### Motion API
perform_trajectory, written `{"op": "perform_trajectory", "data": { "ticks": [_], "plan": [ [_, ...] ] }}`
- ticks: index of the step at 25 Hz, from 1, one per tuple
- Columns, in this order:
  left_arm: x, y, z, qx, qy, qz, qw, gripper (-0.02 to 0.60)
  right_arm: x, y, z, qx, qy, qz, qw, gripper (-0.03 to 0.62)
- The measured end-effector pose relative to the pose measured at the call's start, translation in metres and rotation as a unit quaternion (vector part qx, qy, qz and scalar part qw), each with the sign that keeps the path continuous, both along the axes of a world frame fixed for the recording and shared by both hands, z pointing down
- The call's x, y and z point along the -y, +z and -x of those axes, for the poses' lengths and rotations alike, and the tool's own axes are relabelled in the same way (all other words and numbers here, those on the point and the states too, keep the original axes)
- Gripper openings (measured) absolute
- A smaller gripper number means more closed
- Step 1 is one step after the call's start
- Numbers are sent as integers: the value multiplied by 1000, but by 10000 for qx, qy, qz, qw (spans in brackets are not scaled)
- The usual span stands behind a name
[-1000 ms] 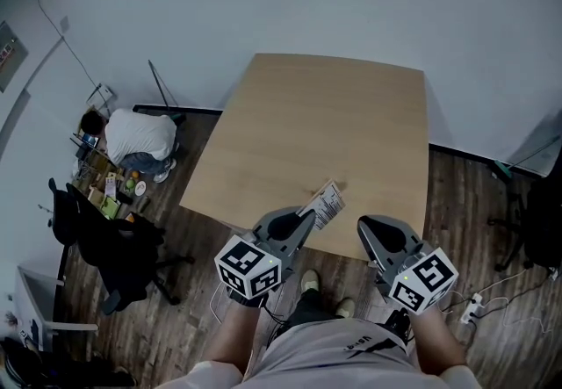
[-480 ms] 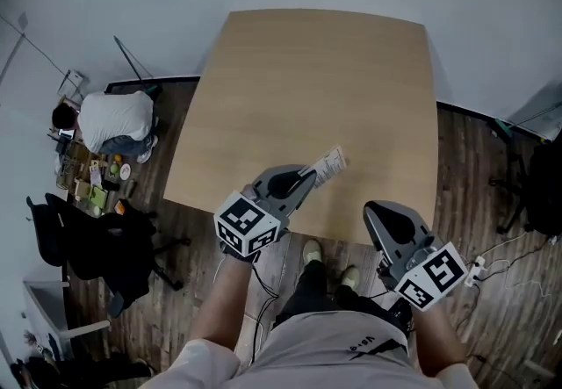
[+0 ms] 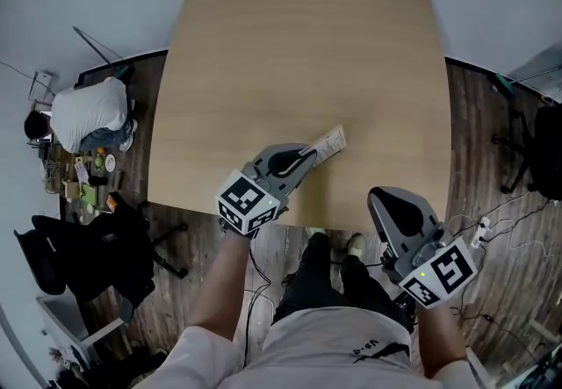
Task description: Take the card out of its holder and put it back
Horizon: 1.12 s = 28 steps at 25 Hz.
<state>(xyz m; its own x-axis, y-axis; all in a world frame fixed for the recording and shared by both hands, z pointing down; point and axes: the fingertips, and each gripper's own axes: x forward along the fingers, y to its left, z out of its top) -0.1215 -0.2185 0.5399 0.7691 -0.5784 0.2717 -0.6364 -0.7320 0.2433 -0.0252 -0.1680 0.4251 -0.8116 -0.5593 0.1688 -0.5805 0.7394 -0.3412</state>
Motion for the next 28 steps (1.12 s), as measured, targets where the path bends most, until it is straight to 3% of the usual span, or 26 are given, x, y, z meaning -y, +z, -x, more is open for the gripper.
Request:
{"op": "perform_trajectory", "data": {
  "ticks": [13,23,28],
  "plan": [
    [8,50,3,22,363,132,9992,25,10,31,-3,-155,201,314,9992,12],
    [7,63,7,-101,277,172,9994,25,9,37,-5,-228,268,383,9986,12],
    [8,65,5,13,284,115,9995,25,8,39,-5,-244,292,401,9985,12]
  ]
}}
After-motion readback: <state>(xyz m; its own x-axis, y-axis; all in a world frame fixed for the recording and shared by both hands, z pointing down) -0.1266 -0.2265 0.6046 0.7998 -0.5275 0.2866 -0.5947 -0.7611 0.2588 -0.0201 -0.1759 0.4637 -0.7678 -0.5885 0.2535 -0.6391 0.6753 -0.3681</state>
